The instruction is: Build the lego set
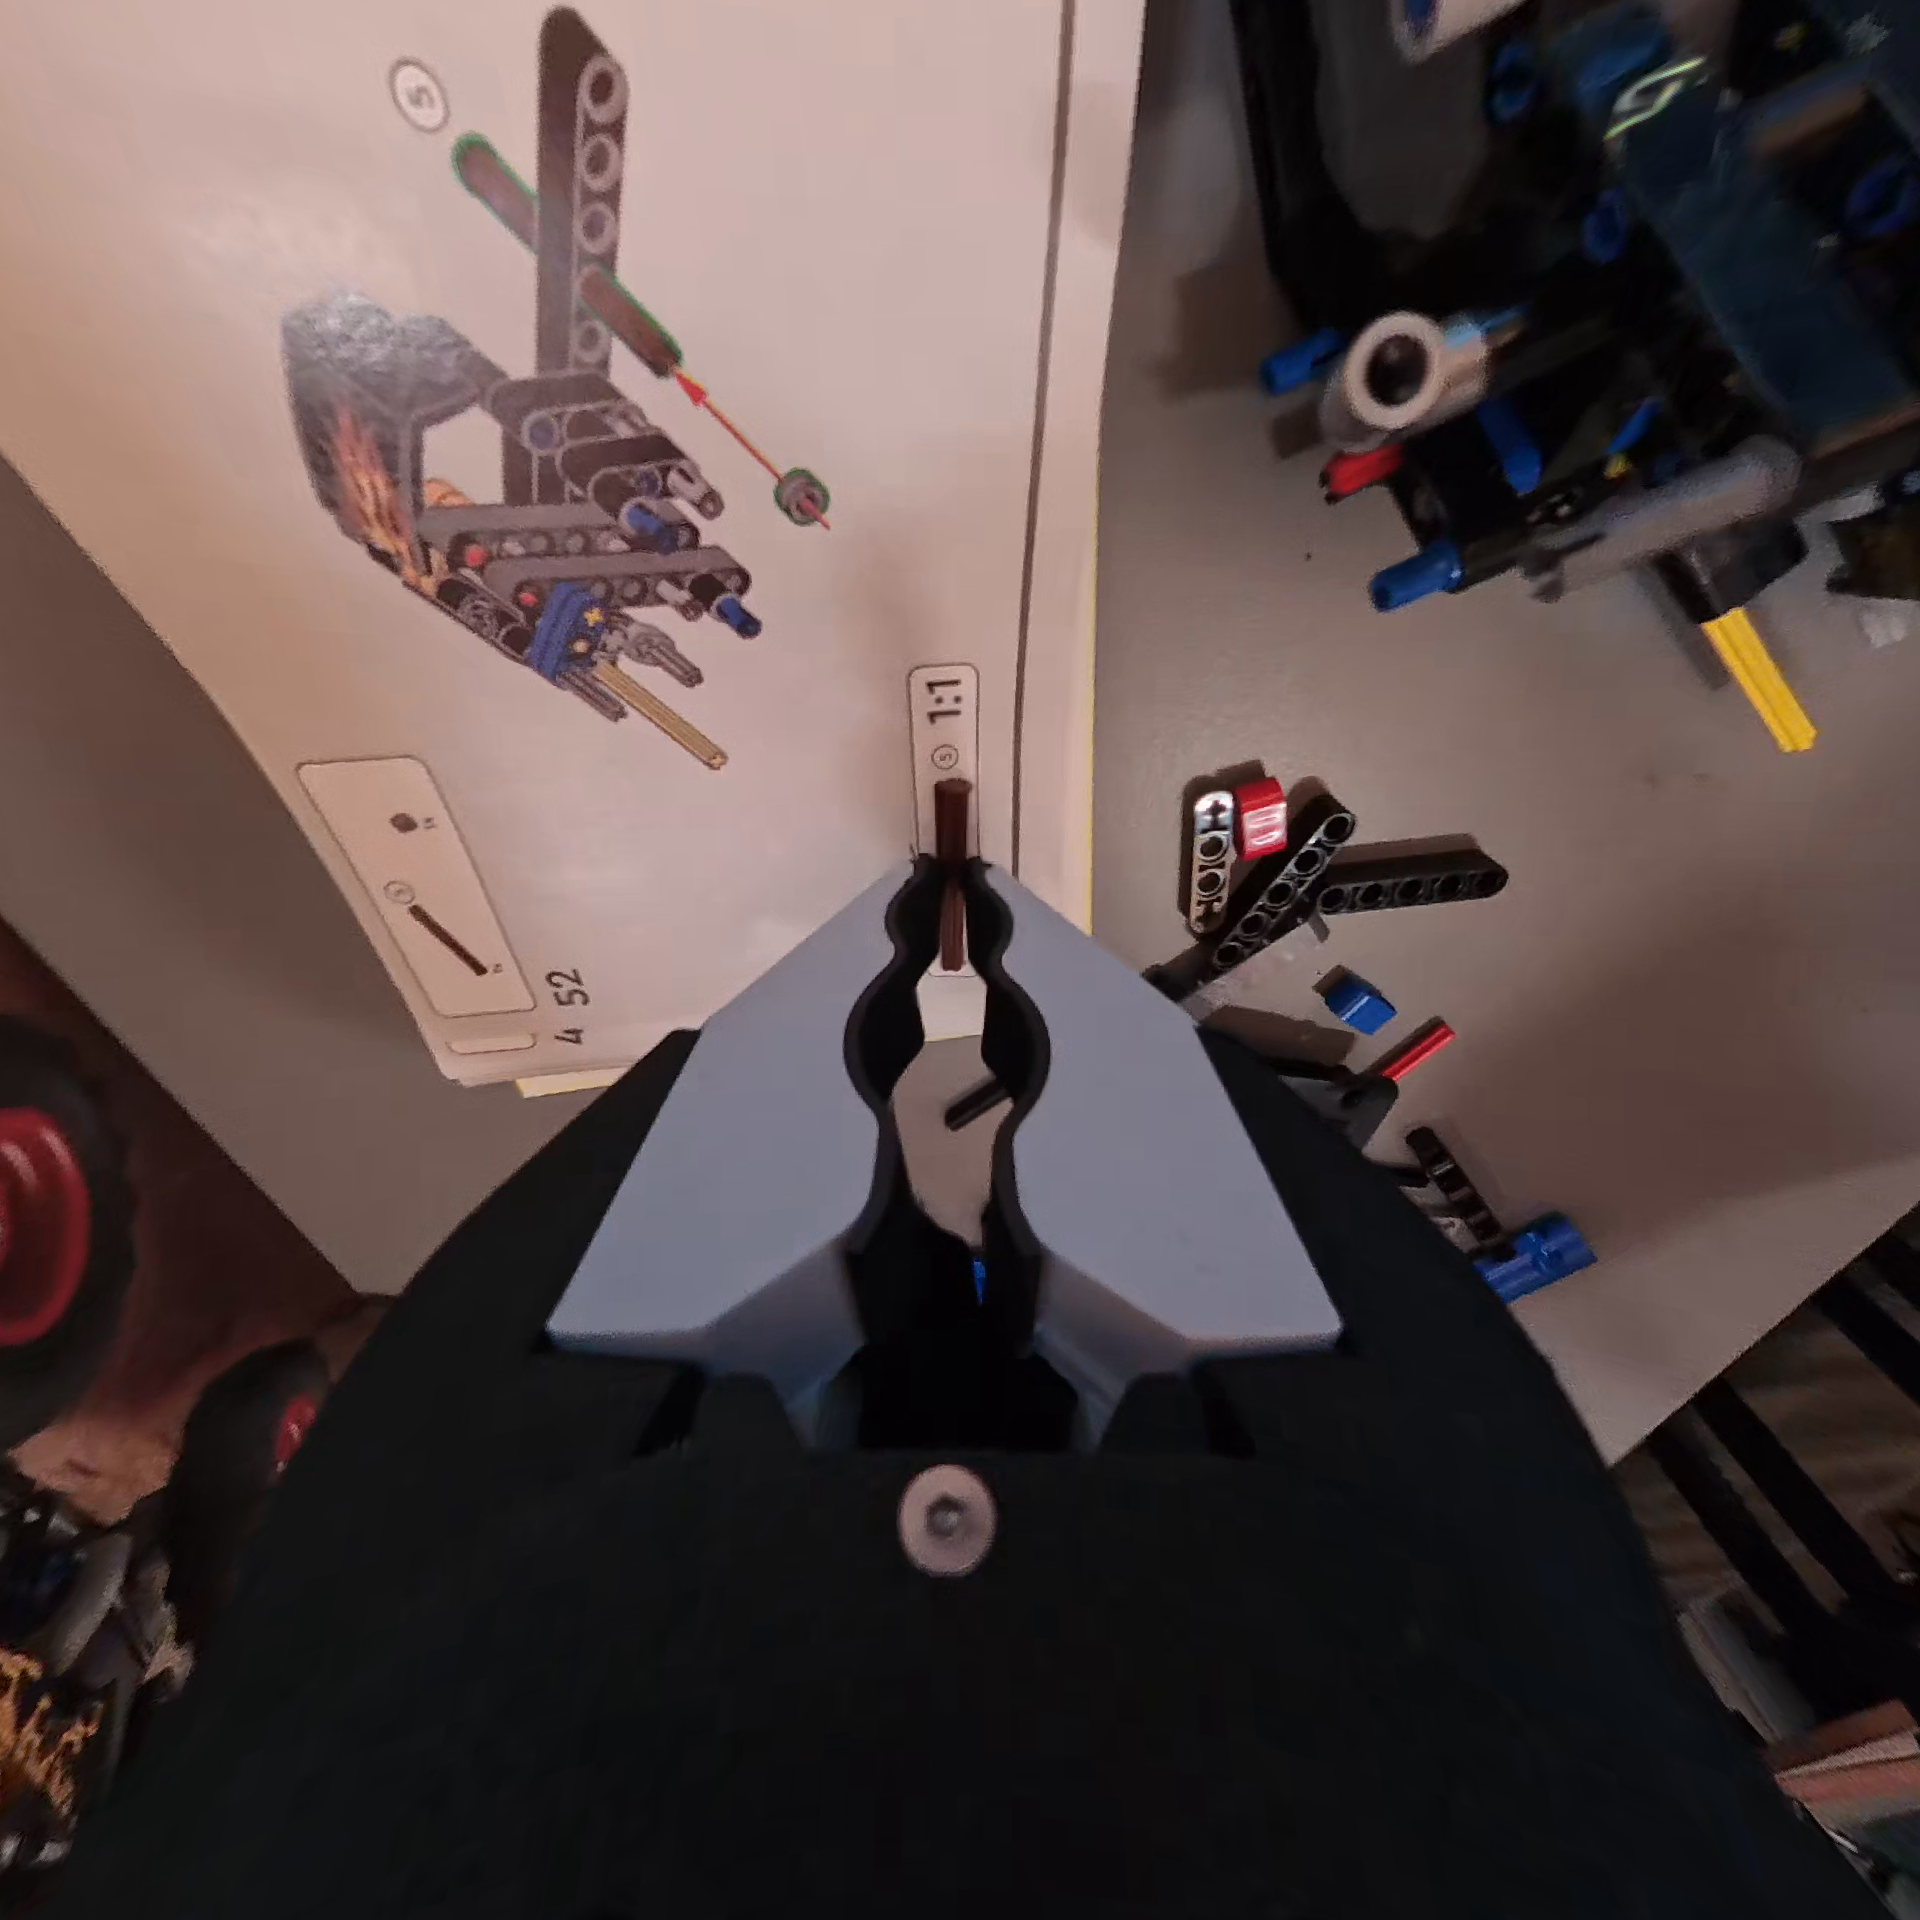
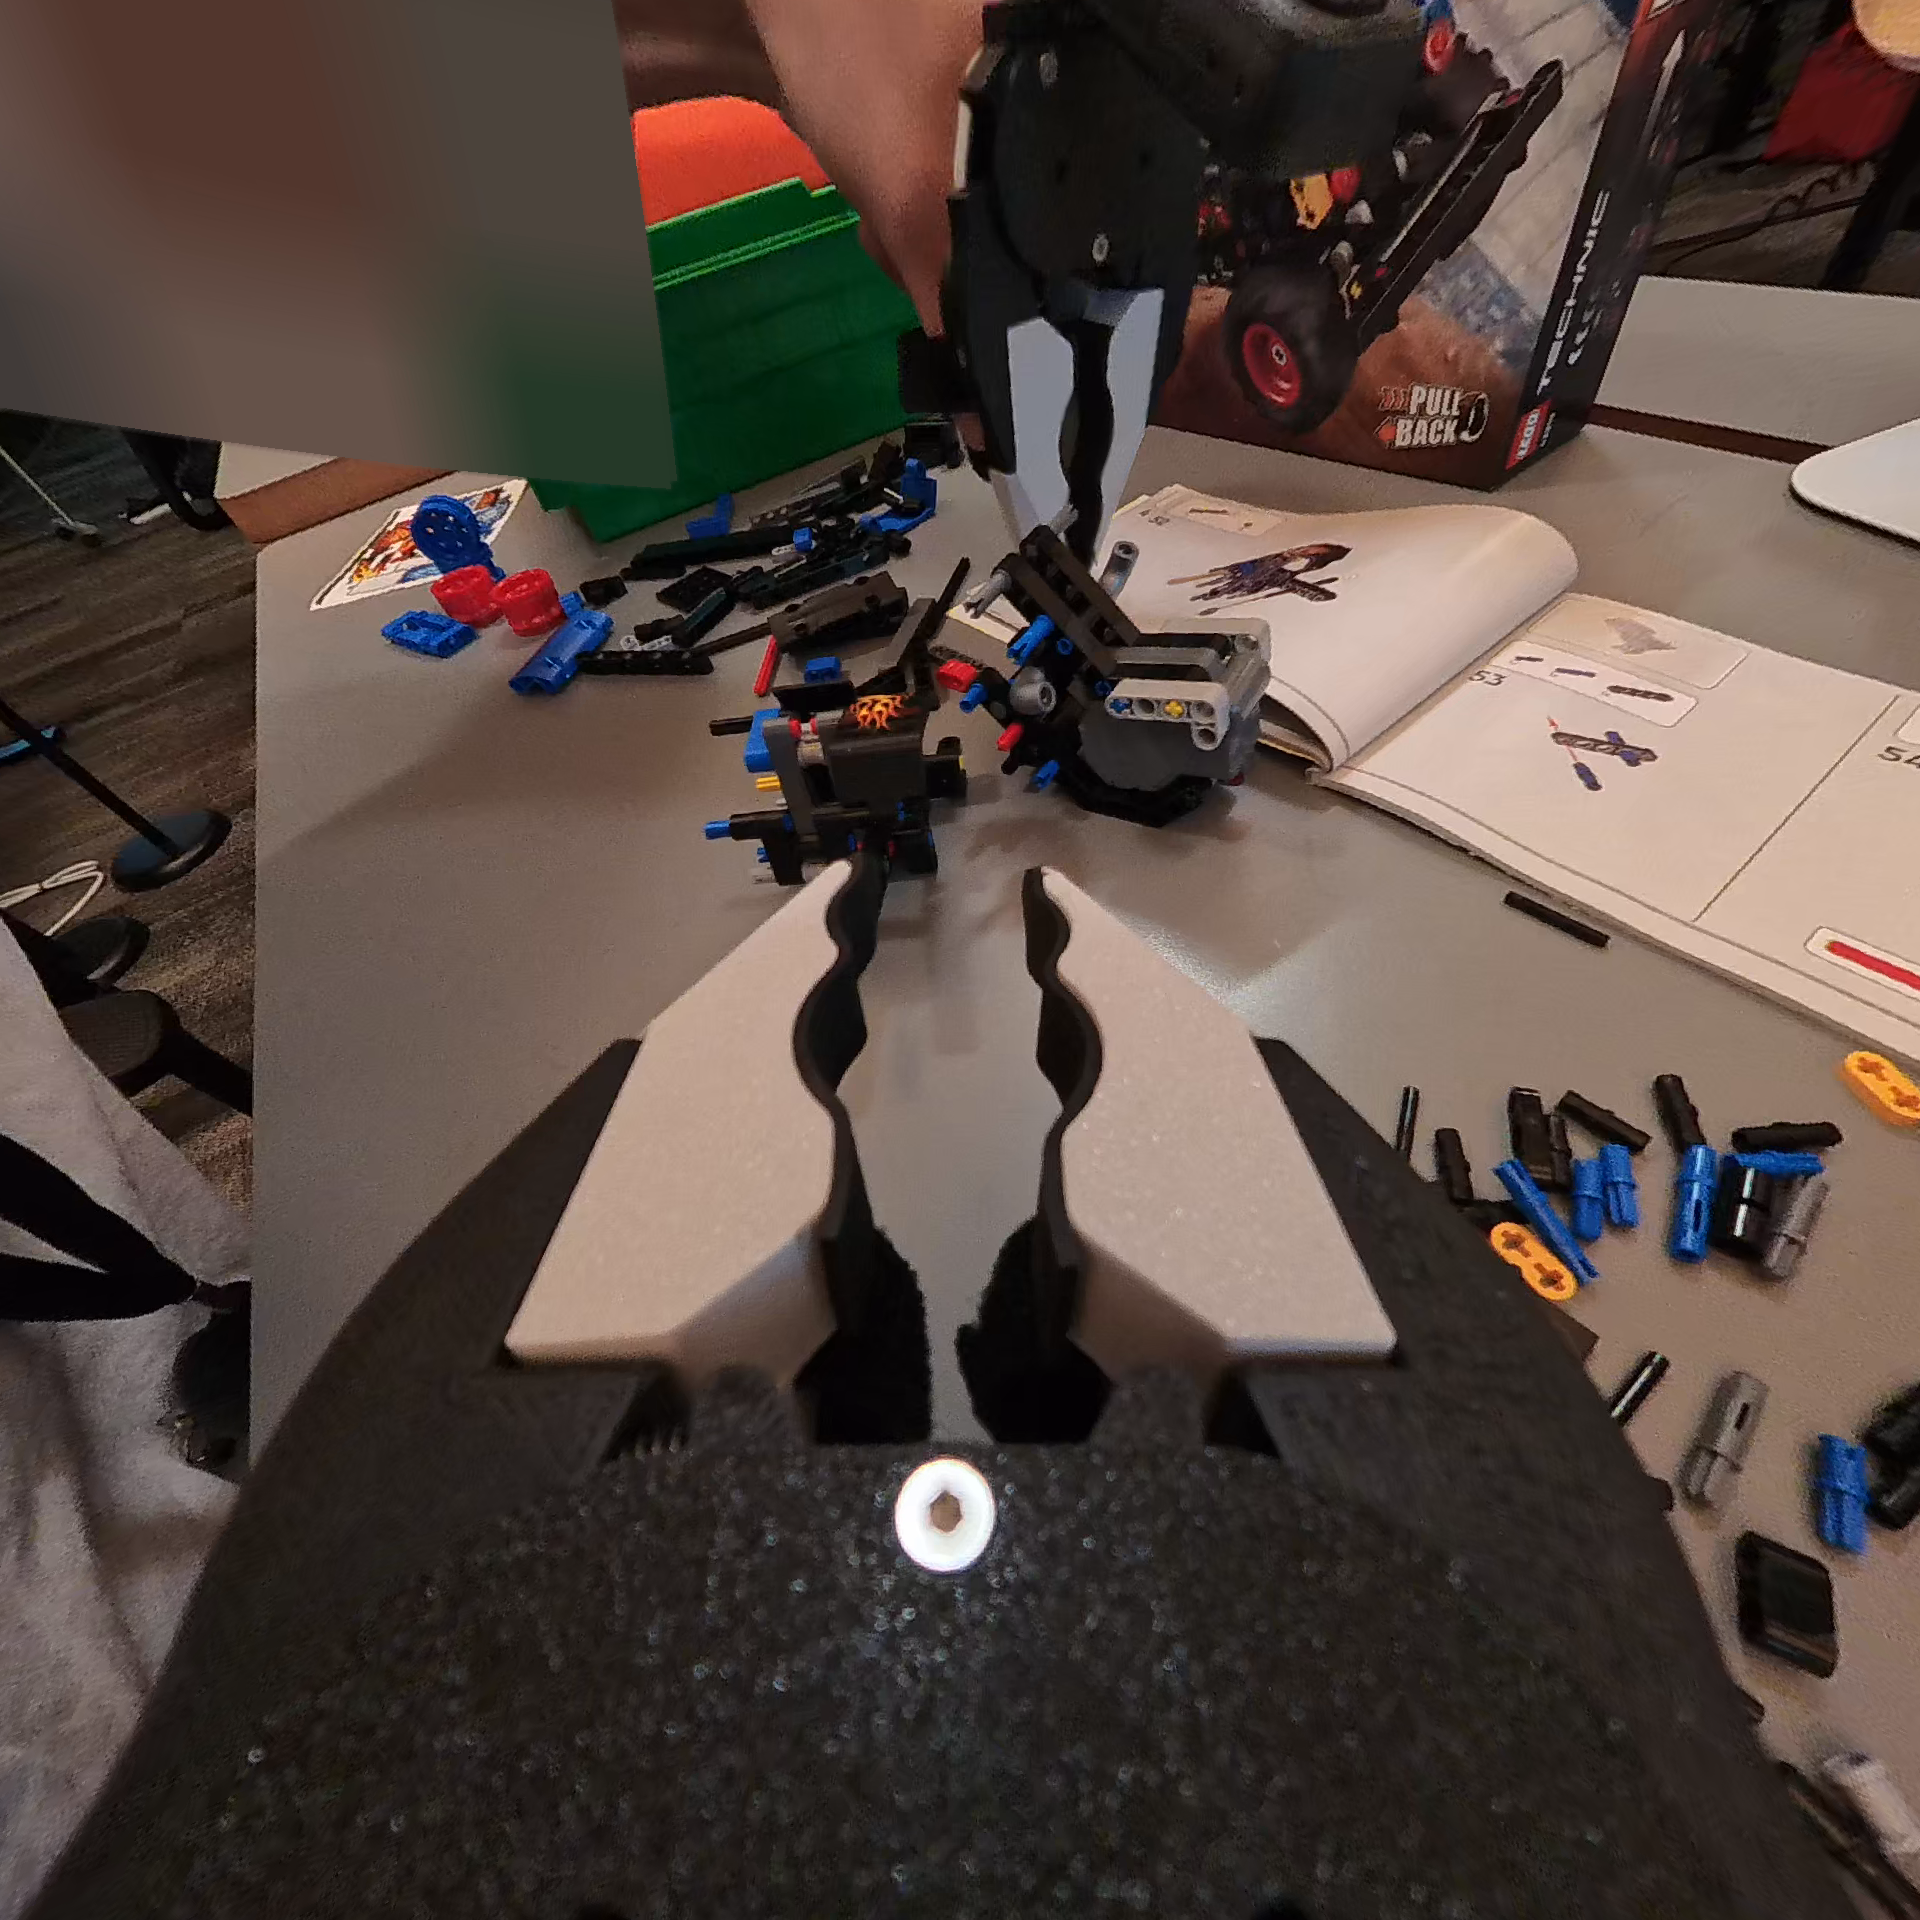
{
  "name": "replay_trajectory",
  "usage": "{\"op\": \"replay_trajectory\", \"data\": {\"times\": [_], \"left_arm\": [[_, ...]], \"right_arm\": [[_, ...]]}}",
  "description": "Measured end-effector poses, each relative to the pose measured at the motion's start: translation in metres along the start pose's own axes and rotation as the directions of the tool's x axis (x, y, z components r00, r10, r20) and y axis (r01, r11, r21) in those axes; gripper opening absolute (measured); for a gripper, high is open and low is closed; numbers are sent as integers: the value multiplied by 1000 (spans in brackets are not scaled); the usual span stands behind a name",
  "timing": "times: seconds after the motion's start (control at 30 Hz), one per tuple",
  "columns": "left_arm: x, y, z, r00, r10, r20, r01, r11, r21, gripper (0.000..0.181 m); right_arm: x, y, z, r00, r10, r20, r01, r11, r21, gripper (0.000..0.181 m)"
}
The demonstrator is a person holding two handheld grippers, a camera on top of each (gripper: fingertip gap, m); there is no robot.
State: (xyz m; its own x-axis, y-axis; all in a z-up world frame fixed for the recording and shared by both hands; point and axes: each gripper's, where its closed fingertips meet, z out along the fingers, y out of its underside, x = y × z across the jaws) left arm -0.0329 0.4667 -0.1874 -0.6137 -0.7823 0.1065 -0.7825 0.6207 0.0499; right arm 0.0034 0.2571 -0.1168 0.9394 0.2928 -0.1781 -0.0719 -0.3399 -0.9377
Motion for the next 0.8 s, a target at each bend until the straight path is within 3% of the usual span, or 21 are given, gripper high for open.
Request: {"op": "replay_trajectory", "data": {"times": [0.57, 0.67, 0.73, 0.8], "left_arm": [[0, -2, -3, 999, -52, 0, 52, 997, 65, 2], [17, -19, -59, 984, -175, -31, 176, 937, 301, 2], [63, -32, -124, 981, -168, -97, 194, 825, 530, 2], [116, -30, -152, 993, -116, -30, 111, 783, 612, 2]], "right_arm": [[-1, 7, 4, 1000, -19, -4, 19, 999, -36, 28], [2, 5, 2, 1000, -19, -18, 19, 999, -27, 28], [3, 3, 2, 1000, -13, -20, 12, 1000, -14, 28], [3, 1, 2, 1000, 11, -12, -11, 1000, -14, 26]]}}
